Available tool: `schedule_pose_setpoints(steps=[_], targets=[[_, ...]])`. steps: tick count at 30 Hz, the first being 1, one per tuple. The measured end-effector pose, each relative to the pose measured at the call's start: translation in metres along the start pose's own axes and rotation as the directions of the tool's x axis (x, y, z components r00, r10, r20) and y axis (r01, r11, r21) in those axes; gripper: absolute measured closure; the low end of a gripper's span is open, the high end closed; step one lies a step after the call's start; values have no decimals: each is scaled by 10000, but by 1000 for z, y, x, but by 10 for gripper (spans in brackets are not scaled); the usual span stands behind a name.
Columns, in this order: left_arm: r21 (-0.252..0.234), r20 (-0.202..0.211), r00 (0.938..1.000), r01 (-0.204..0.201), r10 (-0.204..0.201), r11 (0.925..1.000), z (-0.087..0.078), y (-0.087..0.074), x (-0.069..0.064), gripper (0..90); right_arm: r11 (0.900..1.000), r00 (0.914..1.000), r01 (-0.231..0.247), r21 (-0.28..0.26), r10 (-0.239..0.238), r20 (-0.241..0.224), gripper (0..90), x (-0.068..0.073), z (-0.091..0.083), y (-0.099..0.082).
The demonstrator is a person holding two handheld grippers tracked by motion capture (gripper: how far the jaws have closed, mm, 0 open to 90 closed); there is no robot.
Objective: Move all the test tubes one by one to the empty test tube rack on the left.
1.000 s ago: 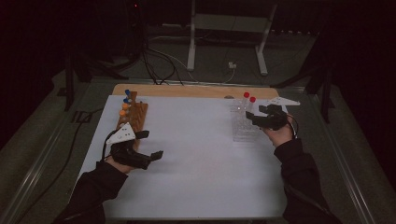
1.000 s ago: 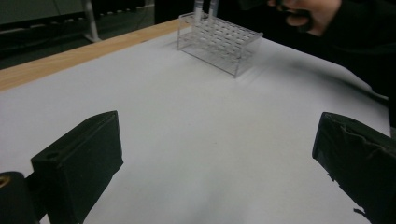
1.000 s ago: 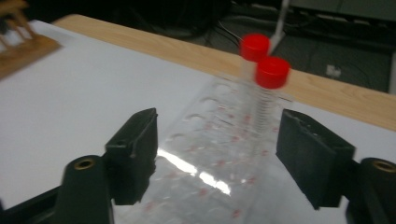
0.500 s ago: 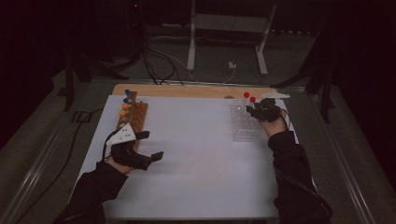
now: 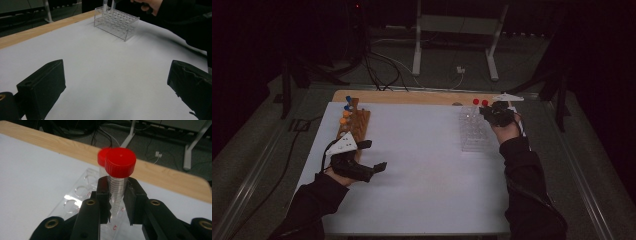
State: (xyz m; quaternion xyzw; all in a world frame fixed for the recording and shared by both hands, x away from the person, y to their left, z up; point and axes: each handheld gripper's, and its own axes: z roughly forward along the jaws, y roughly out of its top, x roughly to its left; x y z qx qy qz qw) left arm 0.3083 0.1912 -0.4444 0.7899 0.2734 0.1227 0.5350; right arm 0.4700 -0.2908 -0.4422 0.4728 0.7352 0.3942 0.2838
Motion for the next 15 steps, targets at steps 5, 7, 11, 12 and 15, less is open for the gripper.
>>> schedule_pose_setpoints(steps=[5, 7, 11, 12, 15], targets=[[12, 65, 10000, -54, 54, 10000, 0, 2, -1, 24, 9992, 9999, 163, -352, -164, -41, 746, 2, -19, 13], [18, 82, 10000, -46, 46, 10000, -1, 3, -2, 24, 9986, 9996, 266, -462, -270, -86, 746, 3, -26, 17], [42, 146, 9998, -99, 98, 9999, -1, 5, -2, 24, 9966, 9984, 477, -674, -497, -282, 746, 9, -41, 24], [54, 143, 9998, -120, 119, 9999, 0, 6, -3, 24, 9961, 9979, 541, -703, -564, -318, 746, 11, -45, 26], [64, 265, 9996, -142, 140, 9999, 1, 8, -4, 24, 9942, 9961, 690, -826, -732, -492, 746, 18, -55, 29]])
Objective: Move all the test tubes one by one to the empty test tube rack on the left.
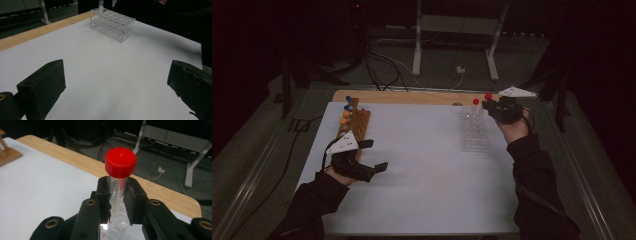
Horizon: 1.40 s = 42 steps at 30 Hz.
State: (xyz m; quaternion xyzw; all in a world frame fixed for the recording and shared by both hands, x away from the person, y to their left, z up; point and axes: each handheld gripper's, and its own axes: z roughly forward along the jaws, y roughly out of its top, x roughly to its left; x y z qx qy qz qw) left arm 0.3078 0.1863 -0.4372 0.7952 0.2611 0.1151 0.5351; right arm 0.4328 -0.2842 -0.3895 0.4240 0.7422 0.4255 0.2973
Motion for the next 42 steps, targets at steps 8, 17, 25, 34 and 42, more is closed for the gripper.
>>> schedule_pose_setpoints(steps=[8, 17, 25, 34, 42], targets=[[122, 254, 9996, -104, 101, 9999, 4, 6, -5, 24, 9986, 9945, 507, -132, -517, -908, 747, 28, -16, 3], [318, 574, 9977, -377, 358, 9988, 13, 13, -12, 26, 9893, 9635, 1455, -32, -1425, -2265, 747, 72, -25, -6], [305, 942, 9939, -612, 581, 9977, 25, 24, -19, 37, 9790, 9173, 2039, -51, -1929, -3484, 747, 114, -29, -19], [214, 1371, 9845, -1133, 1093, 9933, 48, 38, -31, 167, 9680, 8611, 2506, 109, -2177, -4595, 747, 156, -23, -40], [129, 1475, 9813, -1273, 1241, 9918, 66, 46, -34, 364, 9573, 8242, 2887, 171, -2394, -5132, 747, 179, -18, -45]])
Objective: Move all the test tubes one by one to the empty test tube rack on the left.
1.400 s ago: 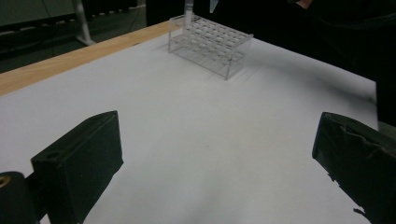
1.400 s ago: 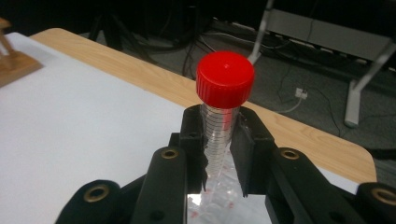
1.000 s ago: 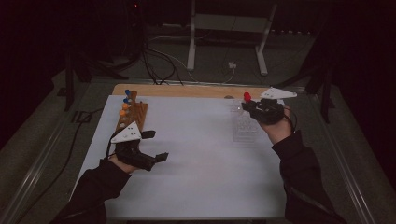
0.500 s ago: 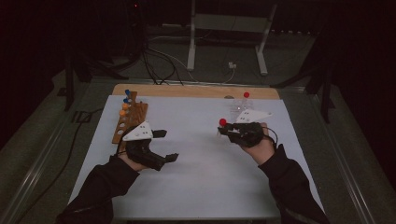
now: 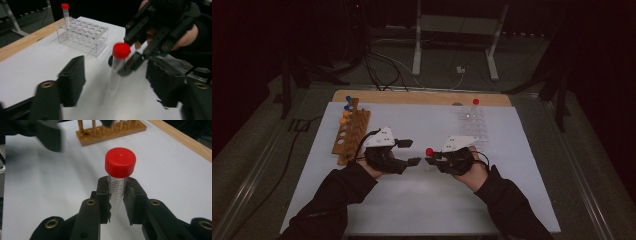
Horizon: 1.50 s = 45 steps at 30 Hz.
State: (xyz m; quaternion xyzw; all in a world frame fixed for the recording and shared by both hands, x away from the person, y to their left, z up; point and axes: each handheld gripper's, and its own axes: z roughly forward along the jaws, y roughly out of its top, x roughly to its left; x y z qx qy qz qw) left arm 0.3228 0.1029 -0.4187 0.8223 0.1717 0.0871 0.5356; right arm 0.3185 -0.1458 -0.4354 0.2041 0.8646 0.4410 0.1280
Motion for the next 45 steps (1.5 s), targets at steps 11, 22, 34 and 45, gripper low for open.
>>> schedule_pose_setpoints(steps=[11, 22, 34, 45], targets=[[61, 253, 9991, -336, 334, 9994, 18, 5, -3, 636, 9998, 9997, 169, -101, -171, -195, 746, 7, 5, 6], [-306, -267, 9982, -538, 530, 9981, -2, 12, 2, 716, 9978, 9992, -264, -610, 246, -311, 527, 3, -2, 7], [-735, -2445, 9696, -77, -105, 9973, -87, 14, 41, 717, 9905, 9941, -995, -953, 1032, 345, 109, -2, -17, 6], [-1184, -4222, 9030, 326, -801, 9924, -146, 7, 73, 717, 9853, 9928, -1124, -1285, 1169, 280, 0, -7, -24, 3]])
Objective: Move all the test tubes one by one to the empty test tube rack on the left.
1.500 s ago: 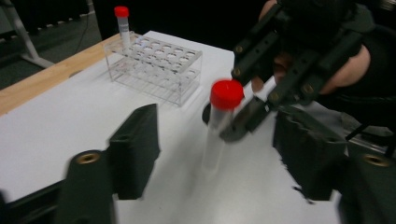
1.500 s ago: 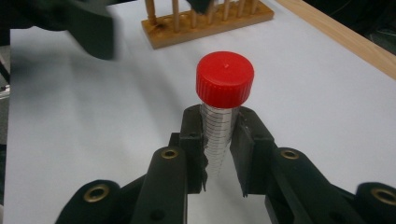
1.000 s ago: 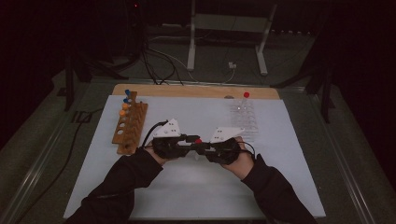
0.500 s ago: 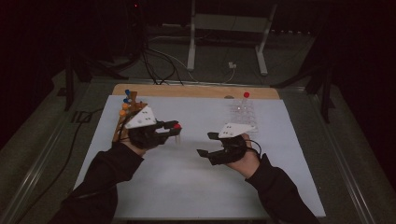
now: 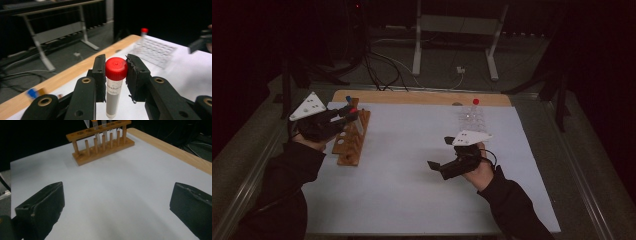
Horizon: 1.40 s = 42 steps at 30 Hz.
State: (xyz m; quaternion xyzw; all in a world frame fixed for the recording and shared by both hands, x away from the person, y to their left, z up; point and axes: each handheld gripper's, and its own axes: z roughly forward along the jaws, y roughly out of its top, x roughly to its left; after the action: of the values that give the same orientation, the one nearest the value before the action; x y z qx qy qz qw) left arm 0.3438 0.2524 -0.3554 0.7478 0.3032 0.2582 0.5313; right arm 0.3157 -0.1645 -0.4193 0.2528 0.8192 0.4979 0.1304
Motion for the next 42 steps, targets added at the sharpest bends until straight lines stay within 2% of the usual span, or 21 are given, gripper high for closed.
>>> schedule_pose_setpoints(steps=[7, 17, 20, 25, 29, 31, 33, 39, 42], targets=[[112, -783, 9957, 502, -492, 9987, -3, -17, 23, 717, 10000, 9999, 73, 6, -73, 91, 0, -1, -3, -3], [217, -1616, 9811, 1113, -1064, 9935, -1, -38, 45, 717, 9999, 9997, 128, 12, -129, 210, 0, -3, -7, -6], [322, -1720, 9773, 1310, -1236, 9909, 1, -46, 48, 717, 9999, 9997, 129, 20, -129, 217, 0, -4, -8, -7], [513, -1761, 9744, 1508, -1397, 9872, 7, -61, 49, 717, 10000, 9996, 87, 6, -87, 256, 0, -4, -10, -9], [733, -1732, 9707, 1812, -1664, 9807, 13, -75, 48, 717, 10000, 9997, 73, 23, -73, 246, 0, -5, -11, -11], [909, -1811, 9699, 1811, -1626, 9792, 16, -82, 47, 717, 10000, 9996, 70, 37, -71, 270, 0, -5, -12, -12], [823, -1832, 9674, 1921, -1746, 9779, 17, -87, 47, 717, 10000, 9997, 38, 58, -39, 227, 0, -6, -12, -12], [690, -1803, 9647, 2071, -1920, 9759, 18, -94, 48, 717, 9999, 9998, 72, 131, -75, 207, 0, -5, -11, -14], [942, -1834, 9664, 1998, -1803, 9753, 20, -96, 47, 717, 9999, 9998, 54, 147, -57, 187, 0, -6, -11, -14]])
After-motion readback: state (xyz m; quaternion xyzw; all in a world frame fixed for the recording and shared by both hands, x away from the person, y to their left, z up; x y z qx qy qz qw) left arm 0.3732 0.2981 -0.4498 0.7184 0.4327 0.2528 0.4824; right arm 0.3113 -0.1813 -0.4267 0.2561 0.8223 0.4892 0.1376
